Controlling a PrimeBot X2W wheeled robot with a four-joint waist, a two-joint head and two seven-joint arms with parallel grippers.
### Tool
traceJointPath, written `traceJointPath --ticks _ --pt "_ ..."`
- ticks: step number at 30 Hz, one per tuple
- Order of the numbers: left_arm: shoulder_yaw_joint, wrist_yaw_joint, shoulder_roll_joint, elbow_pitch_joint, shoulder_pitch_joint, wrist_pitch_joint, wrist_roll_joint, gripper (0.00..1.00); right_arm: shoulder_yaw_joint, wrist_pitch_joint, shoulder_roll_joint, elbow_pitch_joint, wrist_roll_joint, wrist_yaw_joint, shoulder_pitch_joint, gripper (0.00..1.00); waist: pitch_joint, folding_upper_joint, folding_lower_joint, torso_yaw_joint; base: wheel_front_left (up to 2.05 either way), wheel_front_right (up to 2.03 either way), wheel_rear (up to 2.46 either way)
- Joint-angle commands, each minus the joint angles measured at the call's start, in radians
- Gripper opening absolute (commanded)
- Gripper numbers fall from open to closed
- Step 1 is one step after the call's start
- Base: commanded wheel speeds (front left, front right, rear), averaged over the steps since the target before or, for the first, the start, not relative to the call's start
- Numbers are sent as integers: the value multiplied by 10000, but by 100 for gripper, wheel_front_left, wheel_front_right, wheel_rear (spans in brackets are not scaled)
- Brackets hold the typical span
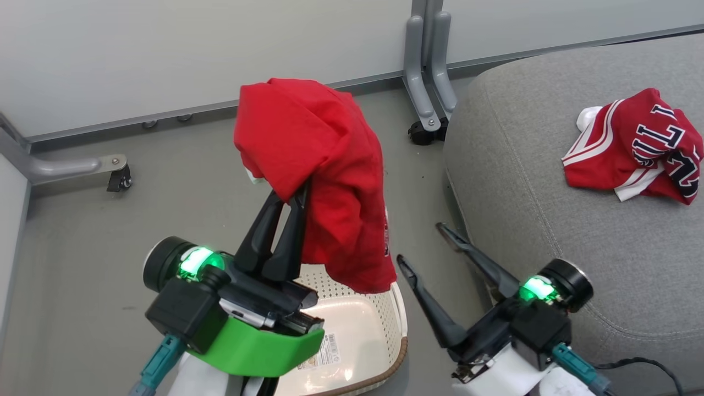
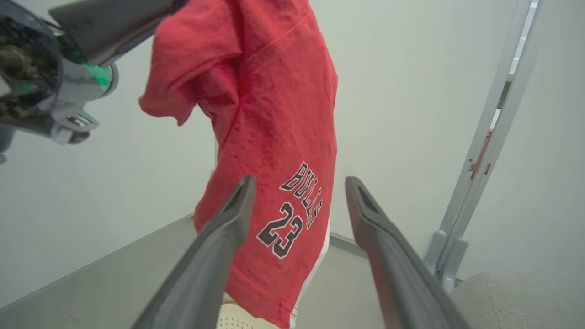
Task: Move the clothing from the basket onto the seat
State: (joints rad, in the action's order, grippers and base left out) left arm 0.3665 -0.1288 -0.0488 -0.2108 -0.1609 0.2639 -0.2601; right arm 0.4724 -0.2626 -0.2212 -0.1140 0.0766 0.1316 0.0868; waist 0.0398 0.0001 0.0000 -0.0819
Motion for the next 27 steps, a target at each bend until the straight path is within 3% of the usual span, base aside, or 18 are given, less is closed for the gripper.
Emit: traceJointPath --ticks 1,9,27 --pt "90 -26 -33 18 -163 4 -108 0 185 -34 -3 50 -8 -18 179 100 -1 -1 0 47 0 0 0" --pt "468 -27 -33 41 -270 4 -225 0 743 -34 256 554 -90 -18 689 100 -30 -1 0 282 0 0 0" --pt "1380 -27 -33 51 -119 4 -440 0 232 -33 1003 1406 -296 -18 1003 100 -159 -1 0 677 0 0 0"
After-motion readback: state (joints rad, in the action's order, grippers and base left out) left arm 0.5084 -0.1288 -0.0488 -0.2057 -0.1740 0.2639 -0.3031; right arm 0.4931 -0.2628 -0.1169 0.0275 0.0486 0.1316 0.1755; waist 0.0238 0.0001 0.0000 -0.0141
